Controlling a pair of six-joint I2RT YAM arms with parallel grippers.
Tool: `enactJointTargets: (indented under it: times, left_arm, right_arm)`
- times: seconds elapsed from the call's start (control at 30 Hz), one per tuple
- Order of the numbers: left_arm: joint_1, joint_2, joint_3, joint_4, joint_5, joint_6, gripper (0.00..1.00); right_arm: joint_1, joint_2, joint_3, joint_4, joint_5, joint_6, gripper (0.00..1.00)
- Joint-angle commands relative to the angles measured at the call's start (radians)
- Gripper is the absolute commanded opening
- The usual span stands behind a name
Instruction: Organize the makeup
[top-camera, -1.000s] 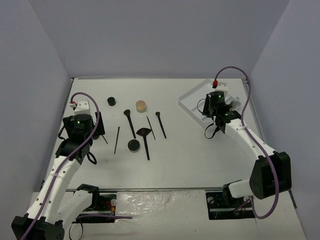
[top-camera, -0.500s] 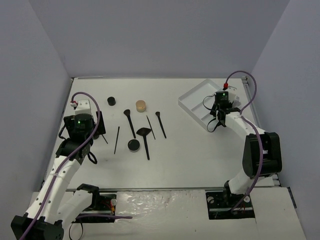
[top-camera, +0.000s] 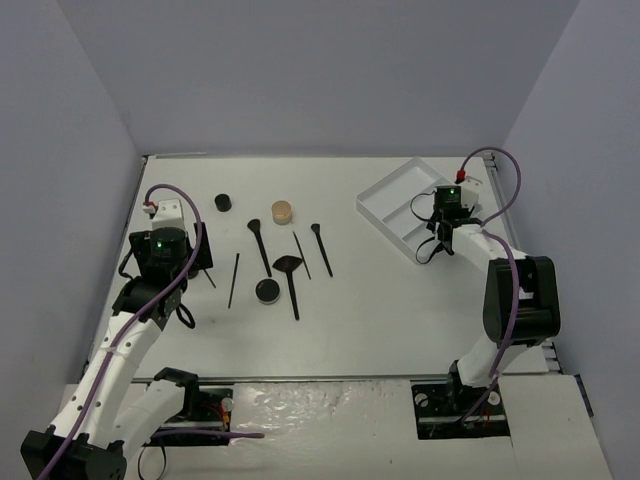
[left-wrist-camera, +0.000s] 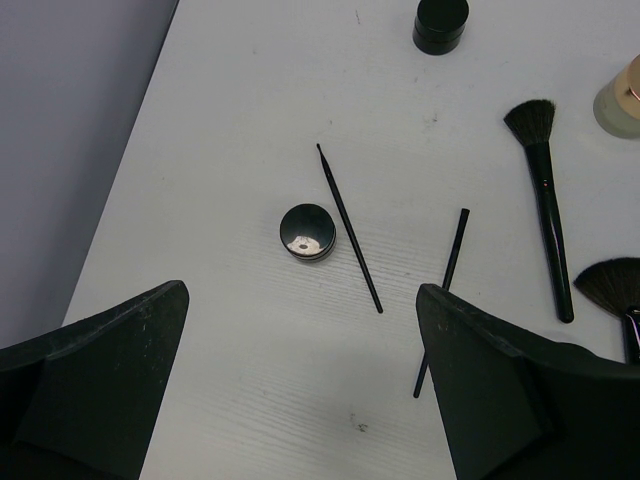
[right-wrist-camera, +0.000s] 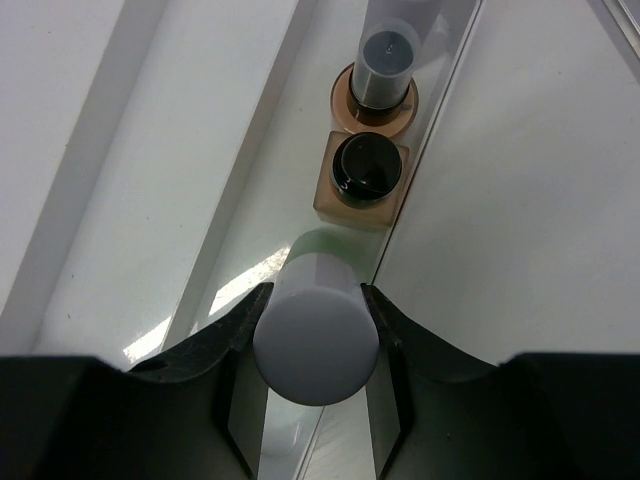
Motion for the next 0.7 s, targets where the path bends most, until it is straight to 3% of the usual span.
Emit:
enactJointTargets:
  times: [0.0,0.07,0.3,0.67]
  left_arm:
    - [-0.008,-0.011,0.013,0.061,-0.018,0.024,0.97]
    - [-0.008,-0.011,0.013,0.061,-0.019,0.022,0.97]
    - [-0.011,-0.011,0.013,0.062,-0.019,0.025,0.97]
    - [-0.011,-0.011,0.012,0.062,-0.021,0.028,0.97]
  right_arm:
    - [-0.005,0.005,-0.001,0.076,0.052,0.023,0.09]
    - [-0.005,0.009,-0.001,0.076,0.05,0.02,0.18]
    - [-0.01,0.031,0.002,0.071,0.035,0.023,0.28]
    - [-0.009,-0.006,0.007,0.03,0.033,0.037,0.74]
